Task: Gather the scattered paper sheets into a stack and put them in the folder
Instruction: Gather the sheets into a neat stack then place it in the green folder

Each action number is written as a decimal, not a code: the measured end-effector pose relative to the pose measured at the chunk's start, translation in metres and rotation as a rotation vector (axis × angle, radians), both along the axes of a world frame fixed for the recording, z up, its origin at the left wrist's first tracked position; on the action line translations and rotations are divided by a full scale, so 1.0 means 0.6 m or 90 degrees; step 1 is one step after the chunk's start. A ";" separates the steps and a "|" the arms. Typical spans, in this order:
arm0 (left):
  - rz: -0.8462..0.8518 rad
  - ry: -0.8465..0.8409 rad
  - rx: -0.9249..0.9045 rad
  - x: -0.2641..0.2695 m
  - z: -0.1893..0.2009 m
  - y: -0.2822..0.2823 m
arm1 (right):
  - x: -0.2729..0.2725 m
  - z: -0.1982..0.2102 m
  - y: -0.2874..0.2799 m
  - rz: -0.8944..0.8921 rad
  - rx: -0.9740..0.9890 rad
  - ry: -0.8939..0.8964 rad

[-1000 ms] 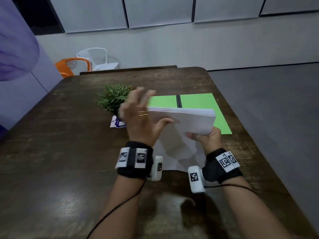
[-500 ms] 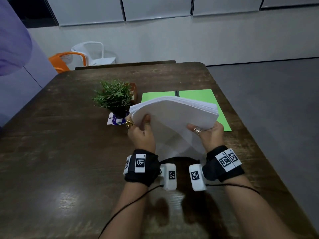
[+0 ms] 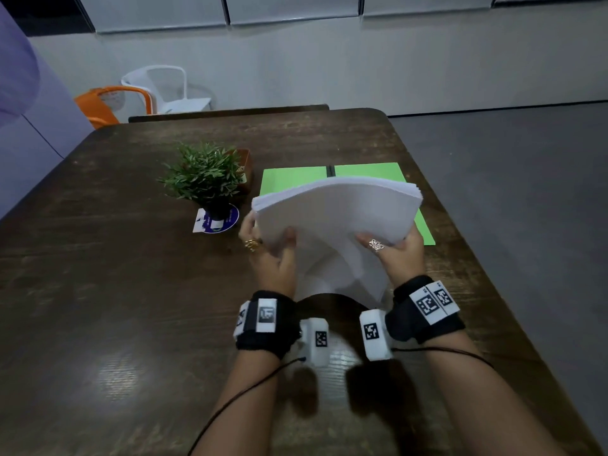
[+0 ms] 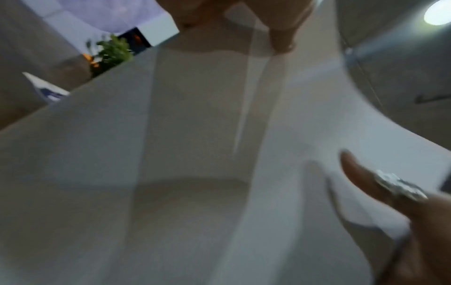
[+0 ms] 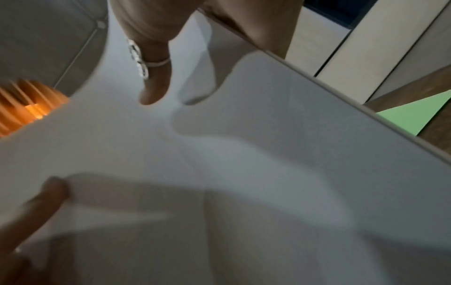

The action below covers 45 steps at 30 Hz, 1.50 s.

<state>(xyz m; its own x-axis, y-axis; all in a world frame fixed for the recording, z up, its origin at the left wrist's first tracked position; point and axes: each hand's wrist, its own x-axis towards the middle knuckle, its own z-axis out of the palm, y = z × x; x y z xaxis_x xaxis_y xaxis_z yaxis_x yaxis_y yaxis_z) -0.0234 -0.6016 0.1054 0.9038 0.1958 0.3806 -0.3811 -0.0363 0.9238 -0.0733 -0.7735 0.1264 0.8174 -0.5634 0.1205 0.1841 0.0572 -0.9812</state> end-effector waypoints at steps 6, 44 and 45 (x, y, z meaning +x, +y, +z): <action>-0.084 0.136 -0.031 0.021 0.012 0.008 | 0.008 0.011 -0.047 0.145 -0.008 0.010; -0.013 0.084 0.099 0.045 -0.008 -0.040 | 0.015 -0.068 -0.062 0.057 -0.029 0.115; -0.030 0.077 0.118 0.055 -0.002 -0.048 | 0.013 -0.061 -0.070 0.054 -0.028 0.113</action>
<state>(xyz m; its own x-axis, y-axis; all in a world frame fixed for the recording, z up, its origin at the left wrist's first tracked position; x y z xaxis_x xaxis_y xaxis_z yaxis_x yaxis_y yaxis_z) 0.0099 -0.6303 0.1045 0.9516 0.0893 0.2940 -0.2727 -0.1954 0.9421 -0.0655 -0.8156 0.0900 0.8725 -0.4885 -0.0066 0.0049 0.0223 -0.9997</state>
